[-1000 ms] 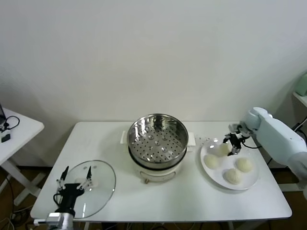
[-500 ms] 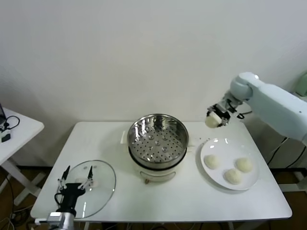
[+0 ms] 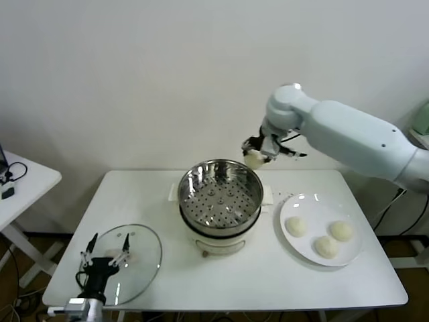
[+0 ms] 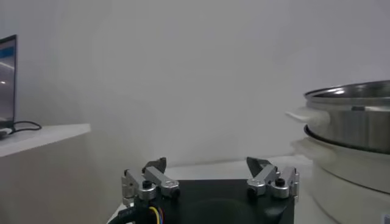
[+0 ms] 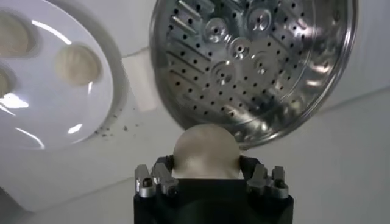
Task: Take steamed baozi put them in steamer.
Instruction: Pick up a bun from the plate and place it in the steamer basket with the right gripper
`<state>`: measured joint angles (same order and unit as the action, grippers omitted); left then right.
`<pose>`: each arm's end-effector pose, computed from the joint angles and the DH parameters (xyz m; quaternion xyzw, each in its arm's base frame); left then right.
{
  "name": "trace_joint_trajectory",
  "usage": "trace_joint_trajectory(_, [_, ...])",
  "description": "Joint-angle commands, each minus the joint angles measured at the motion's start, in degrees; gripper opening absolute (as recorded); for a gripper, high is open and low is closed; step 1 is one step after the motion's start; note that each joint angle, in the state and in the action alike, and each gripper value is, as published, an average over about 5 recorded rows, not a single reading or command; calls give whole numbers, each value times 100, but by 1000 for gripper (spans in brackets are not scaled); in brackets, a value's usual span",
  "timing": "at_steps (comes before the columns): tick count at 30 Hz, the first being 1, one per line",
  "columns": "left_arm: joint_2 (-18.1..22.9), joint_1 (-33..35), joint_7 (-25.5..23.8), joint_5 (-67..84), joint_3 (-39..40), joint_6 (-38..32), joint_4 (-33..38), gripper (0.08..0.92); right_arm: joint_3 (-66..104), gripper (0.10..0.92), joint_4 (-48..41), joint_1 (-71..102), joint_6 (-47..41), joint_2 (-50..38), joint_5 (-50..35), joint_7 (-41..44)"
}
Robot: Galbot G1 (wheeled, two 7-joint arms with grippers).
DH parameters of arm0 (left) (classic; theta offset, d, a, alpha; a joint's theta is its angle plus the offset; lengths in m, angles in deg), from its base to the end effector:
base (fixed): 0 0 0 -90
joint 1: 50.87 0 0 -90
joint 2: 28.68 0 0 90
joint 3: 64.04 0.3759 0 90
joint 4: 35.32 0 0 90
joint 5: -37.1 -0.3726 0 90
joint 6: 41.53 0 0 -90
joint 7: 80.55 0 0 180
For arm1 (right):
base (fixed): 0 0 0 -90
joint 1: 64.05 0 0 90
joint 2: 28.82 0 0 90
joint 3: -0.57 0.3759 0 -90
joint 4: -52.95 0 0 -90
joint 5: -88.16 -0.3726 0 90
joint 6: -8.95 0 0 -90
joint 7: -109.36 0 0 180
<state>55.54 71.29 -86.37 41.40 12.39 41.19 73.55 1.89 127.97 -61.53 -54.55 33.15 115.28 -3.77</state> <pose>0.1593 0.1080 -0.3905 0.0345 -0.9964 -0.0622 0.0458 0.5857 0.0957 -0.0175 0.5462 -0.1214 0.8285 0.0222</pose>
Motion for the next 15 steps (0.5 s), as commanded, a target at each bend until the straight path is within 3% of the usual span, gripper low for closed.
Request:
trace_joint_trajectory(1, [-13,33,-53,14,-26,4,17,823,-71,704,-391,444,238,1014,823,-63])
trace_joint_trajectory(15, [-73,110,-101,148,-127,-26,29,823,259,704,-1471,1077,559,1506,1750,-217])
